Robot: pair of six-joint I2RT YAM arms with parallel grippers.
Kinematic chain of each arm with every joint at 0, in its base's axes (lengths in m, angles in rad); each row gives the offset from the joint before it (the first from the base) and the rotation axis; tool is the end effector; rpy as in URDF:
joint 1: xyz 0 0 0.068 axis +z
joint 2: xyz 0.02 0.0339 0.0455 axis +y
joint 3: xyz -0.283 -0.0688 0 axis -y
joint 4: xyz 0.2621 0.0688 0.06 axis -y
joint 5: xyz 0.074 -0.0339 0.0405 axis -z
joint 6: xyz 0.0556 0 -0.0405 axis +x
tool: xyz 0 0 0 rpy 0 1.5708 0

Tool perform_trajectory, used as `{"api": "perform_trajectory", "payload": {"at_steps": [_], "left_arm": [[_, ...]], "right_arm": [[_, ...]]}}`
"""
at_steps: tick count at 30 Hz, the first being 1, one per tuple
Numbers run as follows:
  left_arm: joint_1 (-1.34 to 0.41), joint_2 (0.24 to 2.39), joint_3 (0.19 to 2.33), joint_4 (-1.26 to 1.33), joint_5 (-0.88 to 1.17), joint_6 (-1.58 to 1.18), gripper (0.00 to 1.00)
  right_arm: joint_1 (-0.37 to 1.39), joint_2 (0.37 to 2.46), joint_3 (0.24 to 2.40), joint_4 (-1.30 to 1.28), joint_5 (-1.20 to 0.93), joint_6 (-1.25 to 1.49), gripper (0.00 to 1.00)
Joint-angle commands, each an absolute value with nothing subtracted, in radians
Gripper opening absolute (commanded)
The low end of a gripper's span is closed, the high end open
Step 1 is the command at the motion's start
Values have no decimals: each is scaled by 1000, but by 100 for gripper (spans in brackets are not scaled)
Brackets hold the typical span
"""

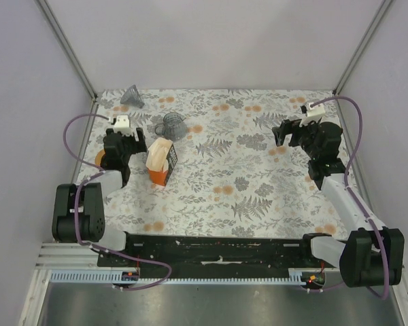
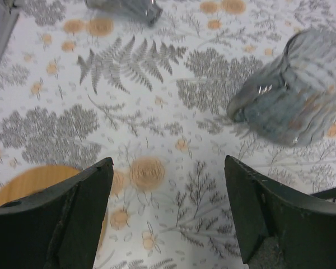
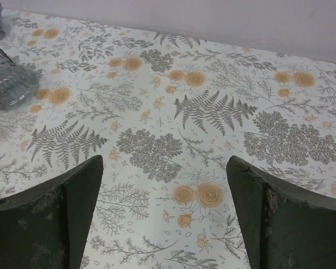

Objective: Place the coffee filter in the dripper

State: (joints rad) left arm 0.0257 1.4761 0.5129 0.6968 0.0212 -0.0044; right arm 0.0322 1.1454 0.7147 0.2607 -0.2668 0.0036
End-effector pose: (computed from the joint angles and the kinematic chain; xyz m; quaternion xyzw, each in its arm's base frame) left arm 0.3171 0.0070 0.1802 -0.0055 0.7947 -0.0020 0.6070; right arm 0.2916 0.0241 0.2948 -0.0966 0.7565 0.1131 0.6369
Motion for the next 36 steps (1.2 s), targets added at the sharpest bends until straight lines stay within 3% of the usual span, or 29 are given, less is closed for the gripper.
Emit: {"api": "perform_trajectory", "payload": {"at_steps": [1,7,11,16,24,36], "left_arm": [[32,1440,719,368,57,84,84],[32,1463,908,198,219,120,76],[12,1570,1150,10,351,91,73],[-64,1747,1412,-205,272,80,73],[-166,1963,1643,-316,124,155,70],[-176,2118,1770,-360,31,192,56]], "right_arm": [[41,1131,813,83,-345,20,98],[48,1089,801,75,-371,15,98],[51,1083,807,63,-376,12,98],[54,1086,810,49,-374,9,98],[63,1101,824,29,-367,-23,98],[75,1104,828,11,-354,-40,98]]}}
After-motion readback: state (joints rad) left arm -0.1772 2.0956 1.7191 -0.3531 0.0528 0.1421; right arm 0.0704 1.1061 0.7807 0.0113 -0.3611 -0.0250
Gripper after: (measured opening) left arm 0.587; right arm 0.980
